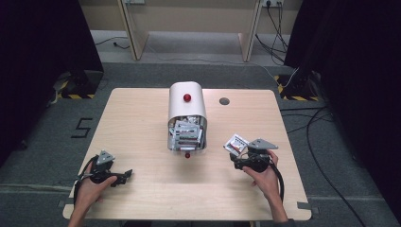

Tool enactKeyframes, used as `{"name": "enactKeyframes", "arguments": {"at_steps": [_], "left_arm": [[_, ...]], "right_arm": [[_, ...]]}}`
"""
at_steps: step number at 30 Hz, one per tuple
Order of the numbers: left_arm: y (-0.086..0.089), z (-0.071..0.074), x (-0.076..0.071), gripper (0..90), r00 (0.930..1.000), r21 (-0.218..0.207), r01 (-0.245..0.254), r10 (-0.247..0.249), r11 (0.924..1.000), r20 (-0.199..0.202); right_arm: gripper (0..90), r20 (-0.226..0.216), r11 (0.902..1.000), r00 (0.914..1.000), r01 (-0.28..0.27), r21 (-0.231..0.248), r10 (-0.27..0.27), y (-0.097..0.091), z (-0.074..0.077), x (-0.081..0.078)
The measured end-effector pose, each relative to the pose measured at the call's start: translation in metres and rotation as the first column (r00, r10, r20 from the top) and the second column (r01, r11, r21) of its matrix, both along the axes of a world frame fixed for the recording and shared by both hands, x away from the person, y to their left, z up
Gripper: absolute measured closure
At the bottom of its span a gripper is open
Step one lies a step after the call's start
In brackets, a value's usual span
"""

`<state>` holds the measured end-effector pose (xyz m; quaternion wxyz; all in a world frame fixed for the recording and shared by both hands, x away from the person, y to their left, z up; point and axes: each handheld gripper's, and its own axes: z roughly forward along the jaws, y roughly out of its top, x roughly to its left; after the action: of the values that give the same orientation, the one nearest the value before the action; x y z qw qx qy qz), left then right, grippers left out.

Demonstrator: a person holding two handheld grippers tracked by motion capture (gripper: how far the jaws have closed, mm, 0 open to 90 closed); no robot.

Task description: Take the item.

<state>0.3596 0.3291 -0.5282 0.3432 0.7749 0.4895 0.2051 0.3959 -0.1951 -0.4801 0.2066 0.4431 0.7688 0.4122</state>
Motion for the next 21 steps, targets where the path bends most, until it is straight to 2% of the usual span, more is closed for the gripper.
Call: {"name": "enactKeyframes", "arguments": {"at_steps": [21], "left_arm": [[0.0, 0.0, 0.0, 0.0, 1.0, 0.0, 0.0, 0.0, 1.0, 0.0]], "right_arm": [[16.3, -0.005, 0.9999, 1.0, -0.007, 0.01, 0.007, 0.0021, -0.0011, -0.0099]]}}
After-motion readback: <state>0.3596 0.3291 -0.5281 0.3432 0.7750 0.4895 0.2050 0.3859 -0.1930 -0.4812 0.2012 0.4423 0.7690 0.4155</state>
